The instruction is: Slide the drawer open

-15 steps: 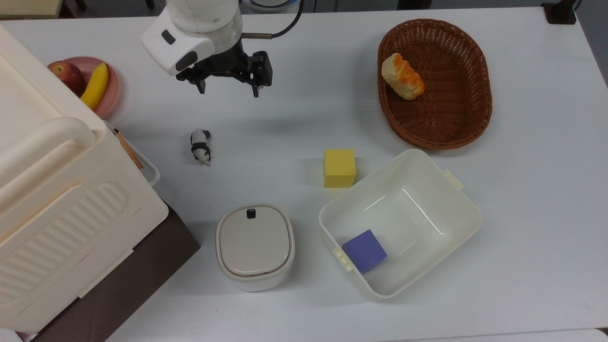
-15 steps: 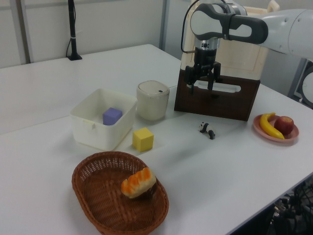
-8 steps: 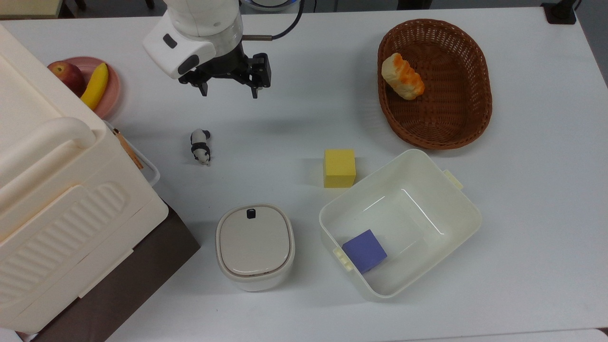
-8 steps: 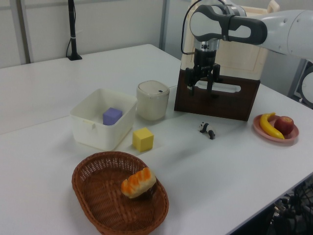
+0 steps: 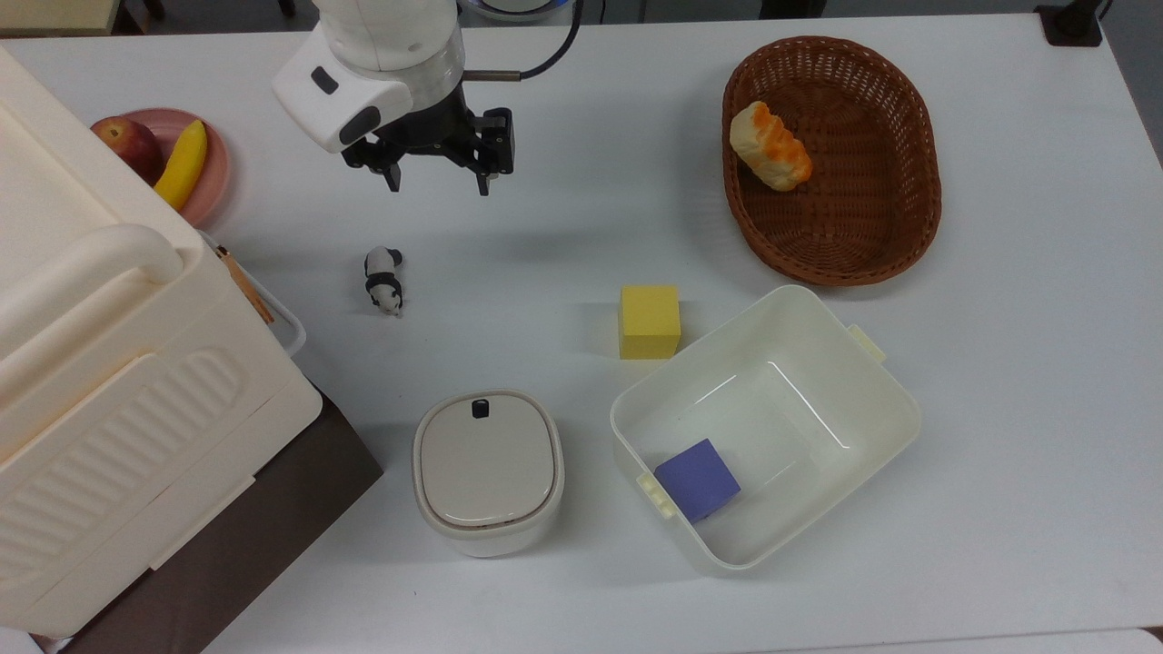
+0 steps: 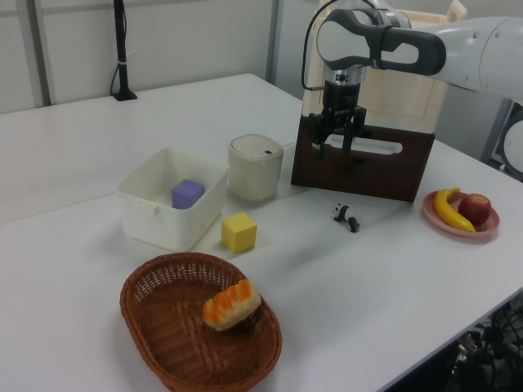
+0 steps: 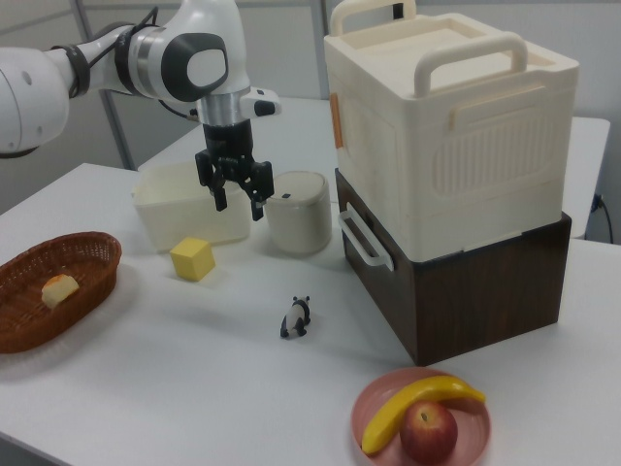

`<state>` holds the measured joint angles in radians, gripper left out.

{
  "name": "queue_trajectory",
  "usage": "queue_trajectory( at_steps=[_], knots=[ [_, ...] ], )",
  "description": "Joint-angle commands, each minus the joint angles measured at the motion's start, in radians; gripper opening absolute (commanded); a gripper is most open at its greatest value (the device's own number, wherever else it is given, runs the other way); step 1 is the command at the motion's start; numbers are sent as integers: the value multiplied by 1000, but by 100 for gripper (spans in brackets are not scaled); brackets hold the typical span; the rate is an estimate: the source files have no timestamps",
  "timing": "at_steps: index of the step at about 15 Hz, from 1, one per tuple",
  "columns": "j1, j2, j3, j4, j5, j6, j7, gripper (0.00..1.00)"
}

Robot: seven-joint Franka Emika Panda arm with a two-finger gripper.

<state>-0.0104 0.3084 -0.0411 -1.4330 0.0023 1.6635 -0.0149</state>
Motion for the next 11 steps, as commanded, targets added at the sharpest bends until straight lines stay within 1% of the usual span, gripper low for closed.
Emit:
queue_trajectory(
  at_steps=[1,4,5,8,9,11],
  knots=[
    [3,-22,-13,-29,-18,45,-43,85],
    [-14,-25,-14,-26,-79,64,-233,86],
    [-32,-25,-14,-26,-85,77,-270,86],
    [-56,-22,-14,-47,-117,143,-394,86],
    [-72,-22,-14,-69,-119,180,-407,86],
    [-76,-23,-14,-110,-128,252,-412,86]
  ],
)
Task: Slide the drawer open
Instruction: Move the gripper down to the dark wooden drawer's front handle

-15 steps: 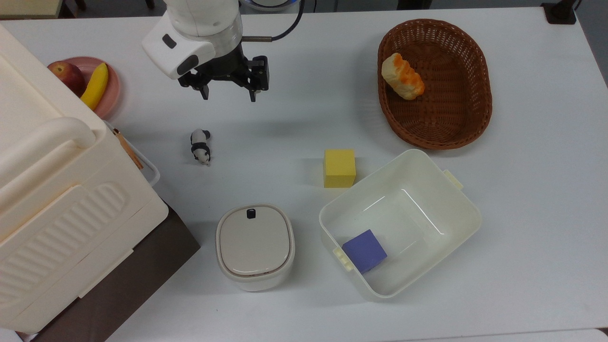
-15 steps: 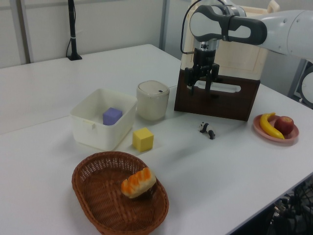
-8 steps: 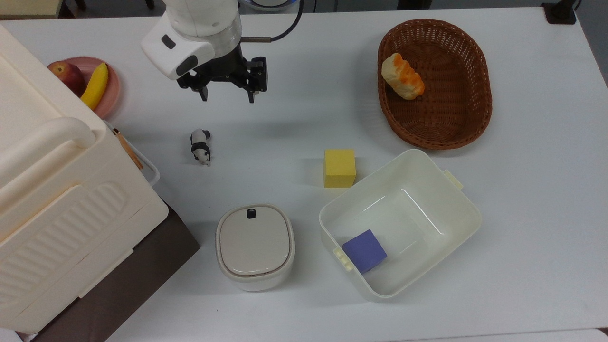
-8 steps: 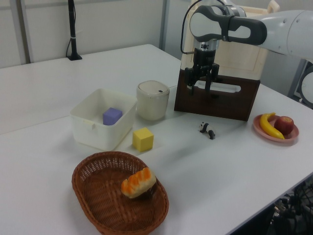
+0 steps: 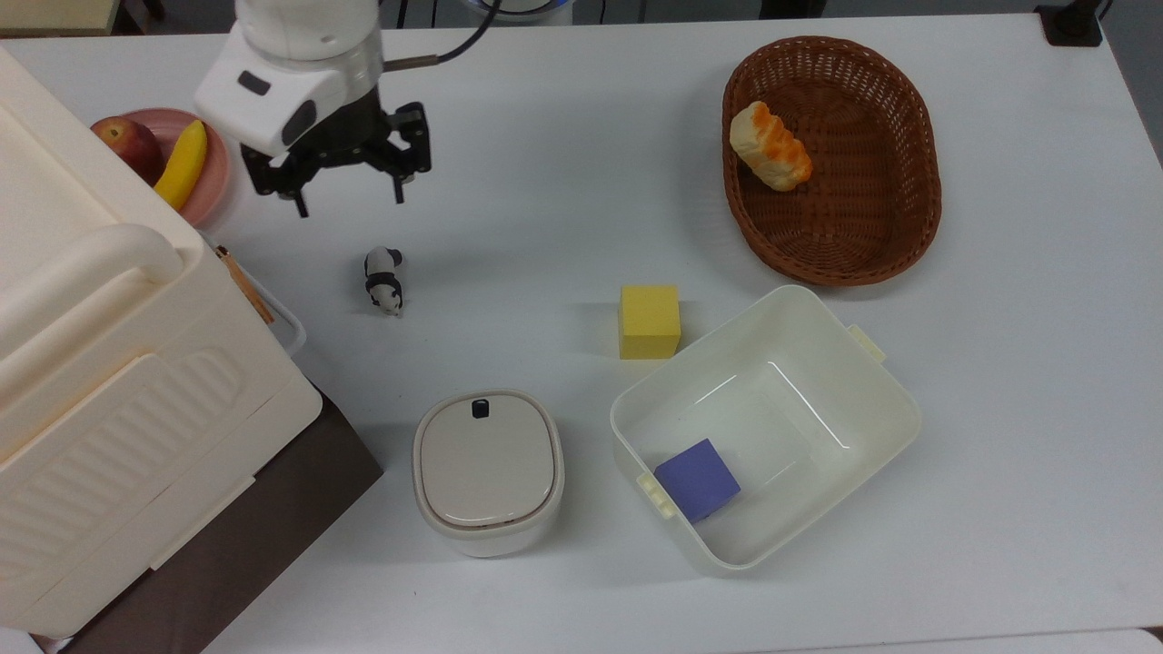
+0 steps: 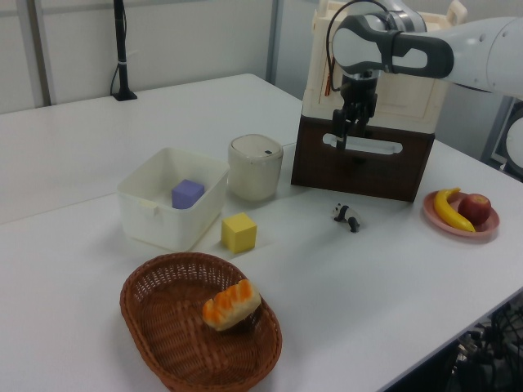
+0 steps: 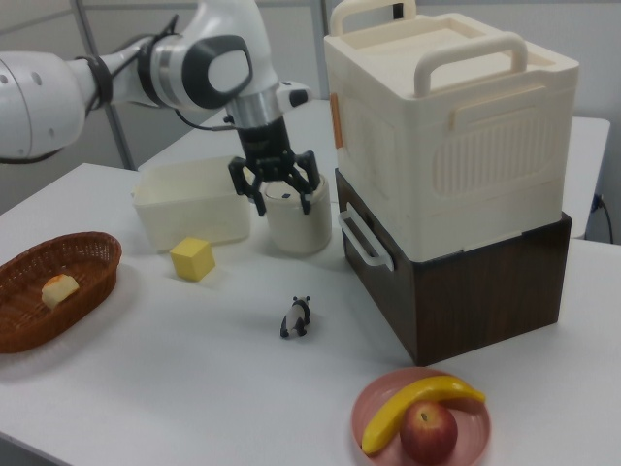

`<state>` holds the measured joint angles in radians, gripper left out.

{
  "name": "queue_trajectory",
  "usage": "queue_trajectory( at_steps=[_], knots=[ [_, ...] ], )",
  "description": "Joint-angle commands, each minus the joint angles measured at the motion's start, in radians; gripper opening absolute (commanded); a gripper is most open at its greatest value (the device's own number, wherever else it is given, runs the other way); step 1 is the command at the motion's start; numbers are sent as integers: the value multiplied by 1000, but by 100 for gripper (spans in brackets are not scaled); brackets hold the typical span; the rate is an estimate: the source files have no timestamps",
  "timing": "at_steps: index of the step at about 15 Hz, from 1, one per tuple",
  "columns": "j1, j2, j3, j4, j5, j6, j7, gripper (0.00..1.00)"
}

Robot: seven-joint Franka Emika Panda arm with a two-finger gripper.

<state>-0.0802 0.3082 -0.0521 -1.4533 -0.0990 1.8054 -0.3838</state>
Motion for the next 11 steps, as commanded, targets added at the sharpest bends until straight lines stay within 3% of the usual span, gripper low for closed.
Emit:
queue_trajectory(
  at_steps=[1,5,8,11],
  knots=[
    [-7,-23,-3,-94,-45,145,-49,86],
    [-39,-24,-3,-111,-134,244,-162,86],
    [-39,-24,-3,-176,-231,376,-159,86],
    [-46,-18,-3,-188,-283,436,-156,86]
  ],
)
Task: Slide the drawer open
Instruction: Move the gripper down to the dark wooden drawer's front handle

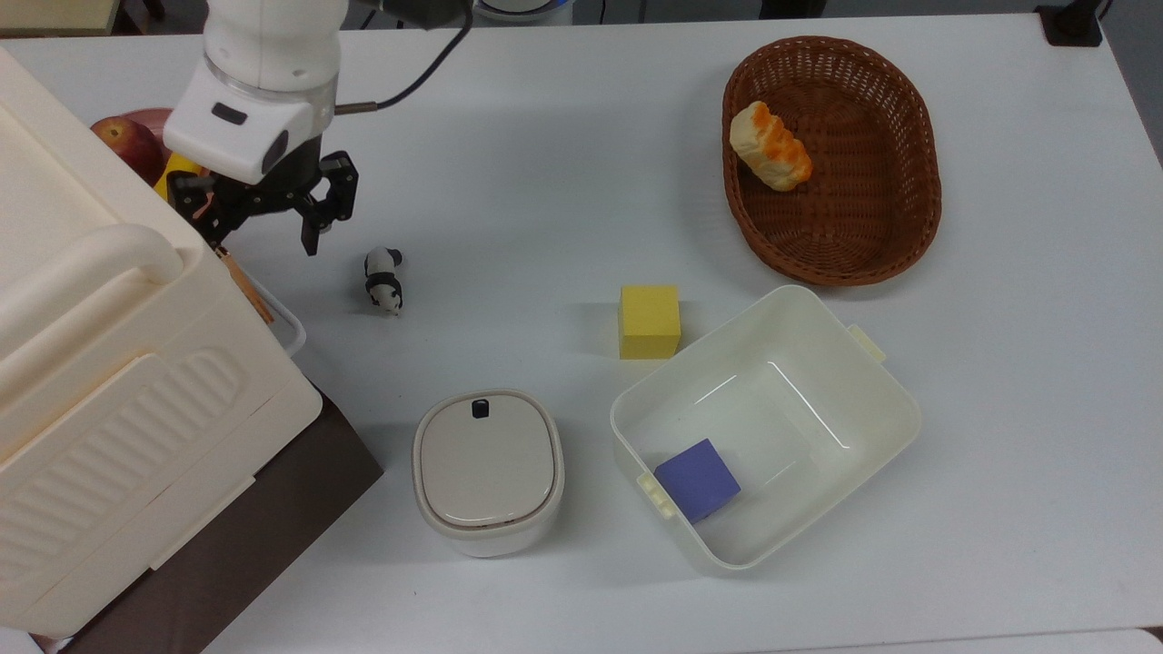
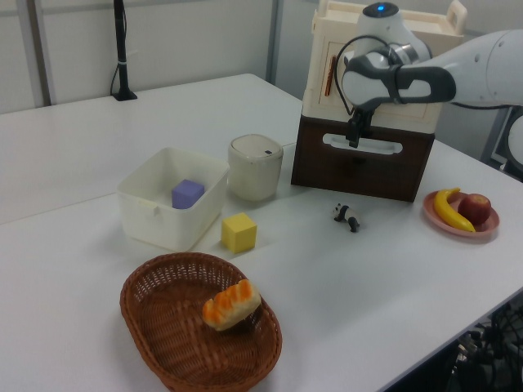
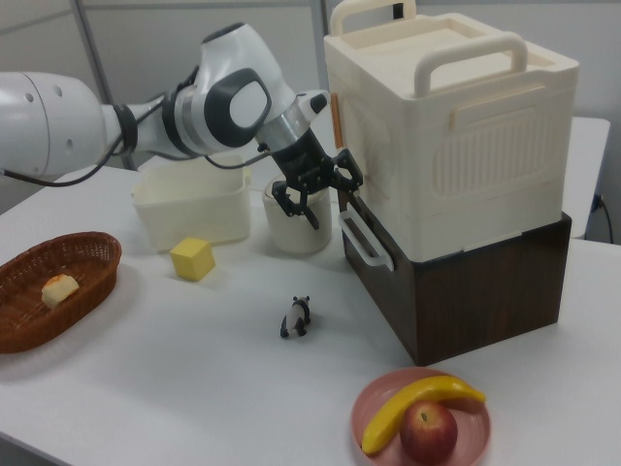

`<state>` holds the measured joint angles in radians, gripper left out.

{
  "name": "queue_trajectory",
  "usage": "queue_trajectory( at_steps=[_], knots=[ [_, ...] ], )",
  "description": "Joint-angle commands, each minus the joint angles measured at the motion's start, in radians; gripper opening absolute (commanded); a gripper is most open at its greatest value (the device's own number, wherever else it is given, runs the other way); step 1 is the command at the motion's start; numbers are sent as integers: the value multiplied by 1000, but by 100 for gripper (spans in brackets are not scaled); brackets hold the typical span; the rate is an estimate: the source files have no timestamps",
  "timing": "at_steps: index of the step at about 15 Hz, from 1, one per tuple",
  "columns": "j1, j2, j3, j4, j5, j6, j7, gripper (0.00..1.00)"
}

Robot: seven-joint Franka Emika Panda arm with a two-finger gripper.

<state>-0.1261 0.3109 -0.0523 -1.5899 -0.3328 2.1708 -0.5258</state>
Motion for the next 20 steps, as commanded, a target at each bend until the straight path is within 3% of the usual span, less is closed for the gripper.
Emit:
queue_trajectory(
  at_steps=[1,9,16,20],
  knots=[
    [0,-18,-1,-58,-51,73,-14,86],
    [32,20,-1,-67,-72,75,-2,85],
    [59,70,0,-67,-189,86,115,82],
    [60,71,0,-67,-195,87,104,54]
  ],
)
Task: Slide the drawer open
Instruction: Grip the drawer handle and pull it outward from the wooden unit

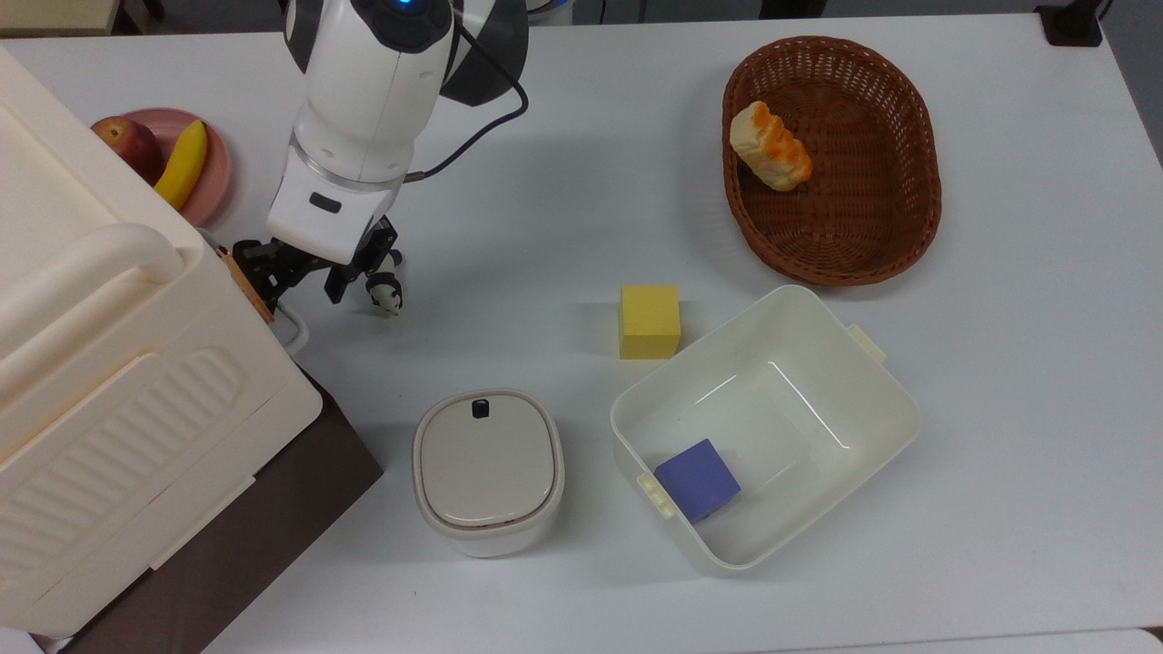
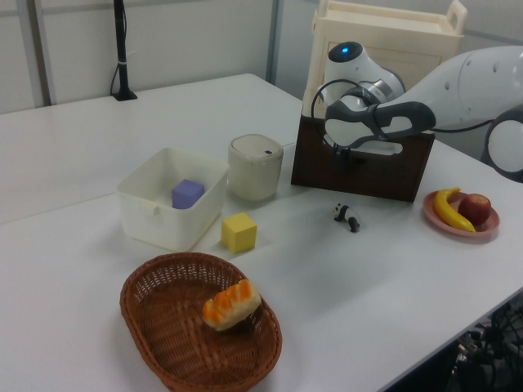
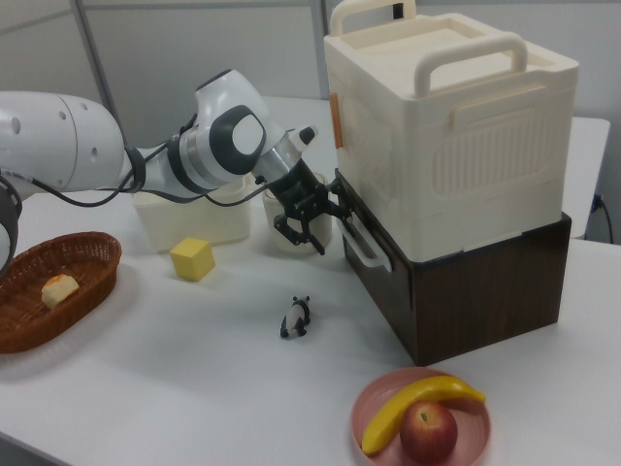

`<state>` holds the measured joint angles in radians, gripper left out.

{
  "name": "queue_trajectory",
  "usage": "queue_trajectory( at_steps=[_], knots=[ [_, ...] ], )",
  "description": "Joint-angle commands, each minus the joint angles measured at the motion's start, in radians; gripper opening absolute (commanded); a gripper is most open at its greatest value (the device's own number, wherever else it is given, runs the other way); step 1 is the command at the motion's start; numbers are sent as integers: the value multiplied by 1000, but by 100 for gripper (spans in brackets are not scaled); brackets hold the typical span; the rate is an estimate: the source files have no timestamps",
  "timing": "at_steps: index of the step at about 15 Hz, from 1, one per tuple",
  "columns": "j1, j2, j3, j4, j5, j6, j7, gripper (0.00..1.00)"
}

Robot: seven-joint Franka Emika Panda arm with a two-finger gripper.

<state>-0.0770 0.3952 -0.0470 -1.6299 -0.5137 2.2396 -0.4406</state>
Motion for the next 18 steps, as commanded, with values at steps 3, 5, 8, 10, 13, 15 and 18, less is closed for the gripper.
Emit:
queue_trajectory(
  at_steps=[3,5,8,10,13,15,18],
  knots=[
    [10,-41,-5,-62,-17,18,-29,38],
    [10,-65,-4,-93,-16,17,-55,33],
    [17,-131,-4,-168,-12,14,-52,33],
    [19,-170,4,-212,-11,11,-50,33],
    [45,-193,4,-254,-8,8,-44,33],
    [49,-219,4,-284,-6,6,-41,33],
    [80,-266,4,-318,-5,-14,-41,33]
  ],
)
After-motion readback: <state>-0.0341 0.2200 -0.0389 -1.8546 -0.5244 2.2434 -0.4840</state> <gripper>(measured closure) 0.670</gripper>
